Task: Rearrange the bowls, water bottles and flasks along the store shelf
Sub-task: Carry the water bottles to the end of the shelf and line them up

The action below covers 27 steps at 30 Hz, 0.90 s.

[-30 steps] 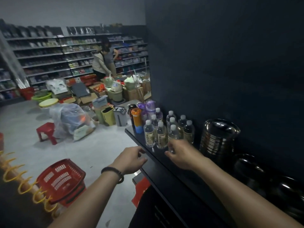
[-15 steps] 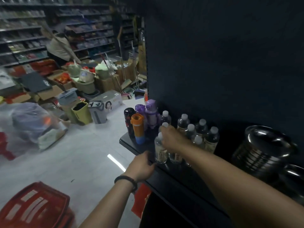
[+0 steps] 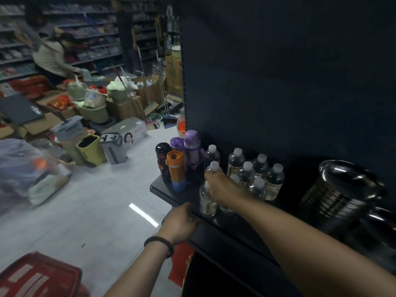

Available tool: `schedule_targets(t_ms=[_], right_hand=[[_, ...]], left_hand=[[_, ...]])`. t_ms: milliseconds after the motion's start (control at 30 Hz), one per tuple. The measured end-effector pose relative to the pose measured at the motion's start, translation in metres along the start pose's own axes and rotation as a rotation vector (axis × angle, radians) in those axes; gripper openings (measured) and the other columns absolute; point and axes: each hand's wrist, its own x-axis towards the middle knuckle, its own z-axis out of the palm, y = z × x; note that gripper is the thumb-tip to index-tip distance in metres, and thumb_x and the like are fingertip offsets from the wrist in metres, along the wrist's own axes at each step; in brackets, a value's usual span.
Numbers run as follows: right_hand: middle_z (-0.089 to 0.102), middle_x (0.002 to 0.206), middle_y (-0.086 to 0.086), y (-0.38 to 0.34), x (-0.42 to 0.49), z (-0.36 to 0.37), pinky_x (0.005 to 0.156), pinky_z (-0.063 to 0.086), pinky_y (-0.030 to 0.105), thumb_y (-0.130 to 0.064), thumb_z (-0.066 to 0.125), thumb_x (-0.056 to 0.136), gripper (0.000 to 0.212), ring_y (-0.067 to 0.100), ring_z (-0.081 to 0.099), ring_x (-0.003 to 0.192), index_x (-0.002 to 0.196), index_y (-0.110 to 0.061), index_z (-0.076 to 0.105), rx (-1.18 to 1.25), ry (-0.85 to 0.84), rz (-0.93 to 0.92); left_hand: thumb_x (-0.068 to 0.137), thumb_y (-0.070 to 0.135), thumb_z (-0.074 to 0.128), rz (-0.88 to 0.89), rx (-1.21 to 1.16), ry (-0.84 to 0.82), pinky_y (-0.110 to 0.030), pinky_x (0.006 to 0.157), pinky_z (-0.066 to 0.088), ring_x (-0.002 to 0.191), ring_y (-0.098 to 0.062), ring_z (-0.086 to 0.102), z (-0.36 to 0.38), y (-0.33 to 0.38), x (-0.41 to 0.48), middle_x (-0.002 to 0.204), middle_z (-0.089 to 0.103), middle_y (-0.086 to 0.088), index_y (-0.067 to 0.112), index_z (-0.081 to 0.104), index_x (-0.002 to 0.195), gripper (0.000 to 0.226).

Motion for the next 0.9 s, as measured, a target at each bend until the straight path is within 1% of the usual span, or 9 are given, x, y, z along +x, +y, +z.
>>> schedule_targets(t_ms=[100,200,267,367,500,567,633,767,900], right_hand=[[0.061,0.102,0.005,0.008,-0.015,-0.014,0.072,0.041,0.035,-0.020,0.058,0.104,0.020,0.022,0.059,0.086,0.123,-0.017,0.052,0.069,0.005,0.023],[0.064,0.108,0.008,0.014,-0.038,-0.037,0.069,0.040,0.036,-0.031,0.064,0.100,0.022,0.026,0.061,0.092,0.116,-0.023,0.051,0.117,0.011,0.066],[0.062,0.110,0.002,0.018,-0.060,-0.054,0.065,0.040,0.035,-0.039,0.066,0.099,0.022,0.023,0.058,0.095,0.109,-0.025,0.053,0.148,0.001,0.086],[0.061,0.115,0.000,0.031,-0.102,-0.073,0.084,0.053,0.043,-0.043,0.065,0.098,0.024,0.021,0.060,0.099,0.110,-0.025,0.056,0.147,0.008,0.065],[0.065,0.123,0.004,0.057,-0.172,-0.092,0.091,0.054,0.042,-0.039,0.068,0.099,0.032,0.025,0.064,0.106,0.125,-0.025,0.056,0.174,0.033,0.046],[0.068,0.124,0.006,0.077,-0.213,-0.100,0.088,0.053,0.038,-0.037,0.070,0.100,0.033,0.028,0.066,0.110,0.128,-0.022,0.059,0.172,0.041,0.046],[0.069,0.121,0.008,0.103,-0.258,-0.103,0.082,0.049,0.036,-0.039,0.069,0.101,0.031,0.028,0.067,0.107,0.124,-0.020,0.061,0.161,0.050,0.097],[0.066,0.111,0.006,0.163,-0.364,-0.100,0.081,0.057,0.041,-0.044,0.070,0.099,0.027,0.027,0.066,0.099,0.108,-0.022,0.059,0.176,0.112,0.243],[0.064,0.105,0.002,0.224,-0.487,-0.094,0.076,0.056,0.042,-0.045,0.070,0.098,0.025,0.026,0.065,0.094,0.102,-0.026,0.054,0.188,0.181,0.362]], left_hand=[[0.095,0.038,0.075,0.041,-0.078,0.051,-0.036,0.103,0.055,0.122,-0.019,0.065,-0.007,0.004,0.003,0.136,0.065,0.003,0.022,0.057,0.143,0.054],[0.088,0.043,0.081,0.074,-0.119,0.033,-0.033,0.103,0.056,0.123,-0.015,0.064,-0.007,0.012,-0.001,0.133,0.060,0.013,0.027,0.052,0.148,0.068],[0.083,0.047,0.082,0.092,-0.117,-0.007,-0.037,0.102,0.059,0.120,-0.012,0.066,0.000,0.016,-0.004,0.131,0.063,0.019,0.040,0.053,0.139,0.064],[0.078,0.054,0.076,0.146,-0.170,-0.028,-0.041,0.101,0.060,0.118,-0.009,0.070,0.018,0.034,-0.010,0.124,0.073,0.018,0.052,0.059,0.117,0.042],[0.078,0.066,0.065,0.264,-0.244,-0.076,-0.044,0.101,0.059,0.113,-0.009,0.073,0.051,0.082,-0.031,0.118,0.078,0.011,0.032,0.070,0.120,0.055],[0.082,0.065,0.068,0.318,-0.254,-0.126,-0.044,0.100,0.060,0.112,-0.009,0.074,0.072,0.109,-0.046,0.116,0.080,0.011,0.031,0.072,0.119,0.050],[0.088,0.048,0.070,0.368,-0.208,-0.183,-0.042,0.097,0.061,0.111,-0.009,0.075,0.094,0.144,-0.068,0.114,0.080,0.009,0.027,0.074,0.117,0.036],[0.090,0.024,0.069,0.482,-0.076,-0.254,-0.038,0.077,0.059,0.082,0.002,0.070,0.155,0.226,-0.121,0.088,0.077,0.006,0.019,0.072,0.090,0.006],[0.091,0.033,0.073,0.515,-0.112,-0.375,-0.031,0.076,0.061,0.091,-0.005,0.076,0.234,0.308,-0.180,0.102,0.081,0.002,0.022,0.072,0.111,0.023]])
